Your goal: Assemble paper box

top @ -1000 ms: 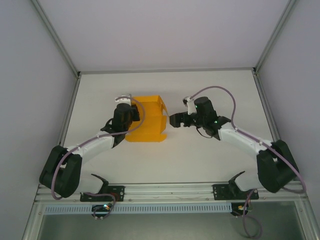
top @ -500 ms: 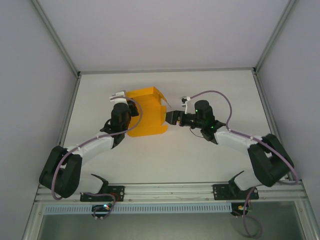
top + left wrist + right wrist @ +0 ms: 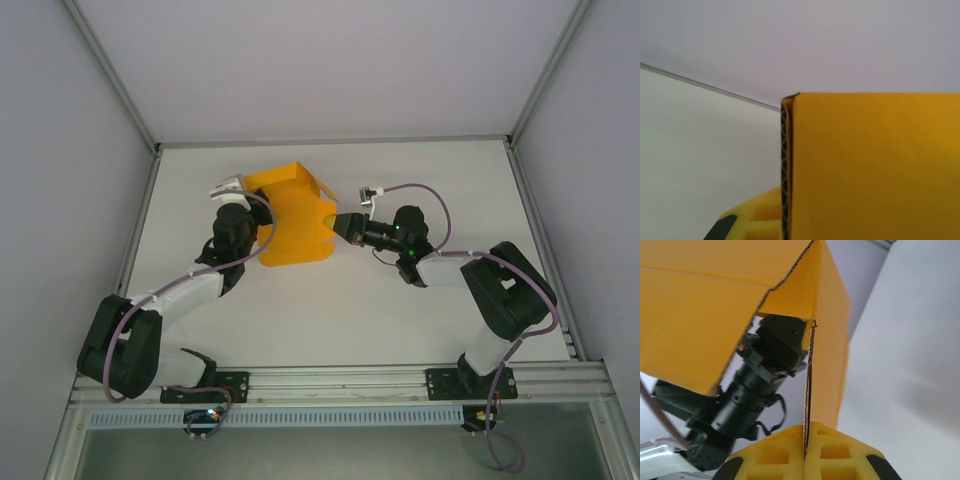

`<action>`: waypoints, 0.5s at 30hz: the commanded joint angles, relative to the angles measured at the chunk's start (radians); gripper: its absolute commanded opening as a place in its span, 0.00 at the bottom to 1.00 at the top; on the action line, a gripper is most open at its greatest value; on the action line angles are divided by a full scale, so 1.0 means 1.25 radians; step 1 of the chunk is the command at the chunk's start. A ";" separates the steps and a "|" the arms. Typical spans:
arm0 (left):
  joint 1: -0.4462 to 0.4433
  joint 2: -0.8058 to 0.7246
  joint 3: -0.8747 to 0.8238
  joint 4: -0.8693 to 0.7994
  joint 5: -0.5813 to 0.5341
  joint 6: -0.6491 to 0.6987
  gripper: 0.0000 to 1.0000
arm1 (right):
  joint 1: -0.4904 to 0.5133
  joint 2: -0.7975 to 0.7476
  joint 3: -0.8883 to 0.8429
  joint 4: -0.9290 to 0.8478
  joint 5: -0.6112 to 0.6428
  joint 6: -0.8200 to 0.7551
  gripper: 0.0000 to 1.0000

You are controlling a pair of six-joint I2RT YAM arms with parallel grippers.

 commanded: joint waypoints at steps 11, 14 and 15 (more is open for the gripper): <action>-0.001 -0.067 -0.011 -0.063 0.080 0.087 0.00 | -0.071 -0.337 -0.021 -0.672 0.196 -0.345 0.69; 0.003 -0.085 -0.011 -0.104 0.110 0.104 0.00 | -0.095 -0.435 0.009 -0.892 0.296 -0.496 0.81; 0.003 -0.089 -0.009 -0.118 0.130 0.112 0.00 | -0.099 -0.455 0.019 -0.939 0.325 -0.534 0.82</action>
